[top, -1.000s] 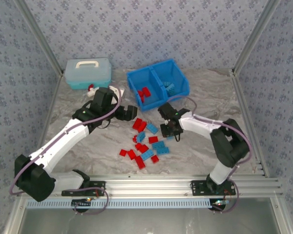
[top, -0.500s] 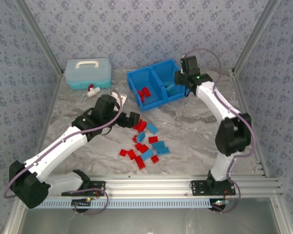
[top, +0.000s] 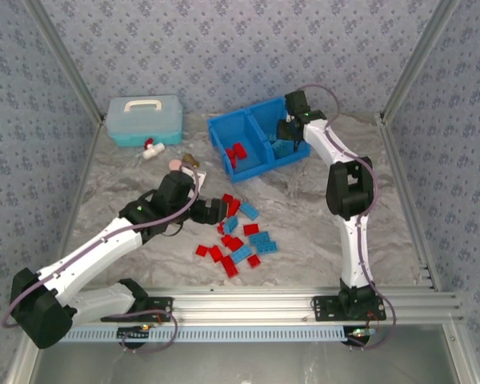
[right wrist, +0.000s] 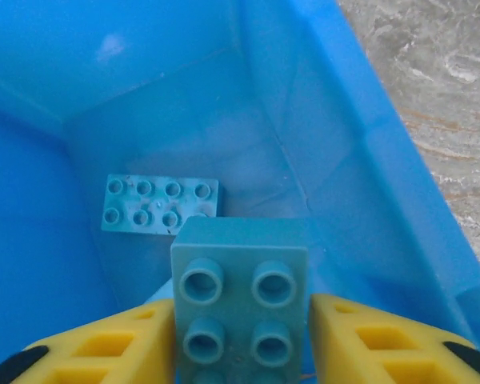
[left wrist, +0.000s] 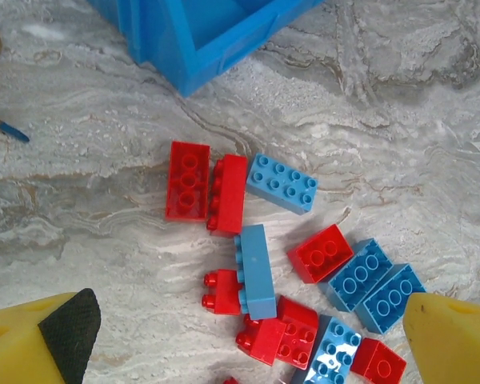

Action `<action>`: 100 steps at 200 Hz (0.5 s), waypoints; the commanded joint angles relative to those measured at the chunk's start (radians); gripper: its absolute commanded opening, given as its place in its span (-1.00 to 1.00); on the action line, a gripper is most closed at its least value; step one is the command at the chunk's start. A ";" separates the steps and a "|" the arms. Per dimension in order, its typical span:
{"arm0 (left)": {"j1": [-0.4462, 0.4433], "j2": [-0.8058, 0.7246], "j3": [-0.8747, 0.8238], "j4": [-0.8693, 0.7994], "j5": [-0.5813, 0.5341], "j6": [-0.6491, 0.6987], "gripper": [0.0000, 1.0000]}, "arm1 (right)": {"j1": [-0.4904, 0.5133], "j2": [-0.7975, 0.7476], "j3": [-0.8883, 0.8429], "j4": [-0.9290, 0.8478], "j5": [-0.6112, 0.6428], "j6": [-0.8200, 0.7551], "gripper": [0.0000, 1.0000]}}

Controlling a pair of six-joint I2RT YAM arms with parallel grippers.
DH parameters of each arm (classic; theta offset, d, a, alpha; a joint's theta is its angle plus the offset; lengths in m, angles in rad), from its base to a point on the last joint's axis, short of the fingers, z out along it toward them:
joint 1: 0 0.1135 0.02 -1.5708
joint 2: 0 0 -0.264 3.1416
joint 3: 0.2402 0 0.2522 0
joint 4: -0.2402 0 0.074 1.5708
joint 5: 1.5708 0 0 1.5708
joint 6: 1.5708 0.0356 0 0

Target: Sort the legos into containers by color

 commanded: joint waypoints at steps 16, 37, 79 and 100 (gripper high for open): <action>-0.009 0.055 -0.017 0.032 -0.027 -0.057 0.99 | 0.004 -0.068 -0.006 -0.034 -0.018 0.022 0.30; -0.010 0.137 0.017 0.017 -0.042 -0.069 0.98 | 0.009 -0.151 -0.055 -0.023 -0.033 0.028 0.31; -0.007 0.381 0.157 -0.032 -0.117 -0.054 0.94 | 0.045 -0.499 -0.406 0.141 -0.106 0.071 0.36; 0.007 0.494 0.207 -0.008 -0.118 -0.027 0.77 | 0.086 -0.661 -0.572 0.186 -0.089 0.071 0.43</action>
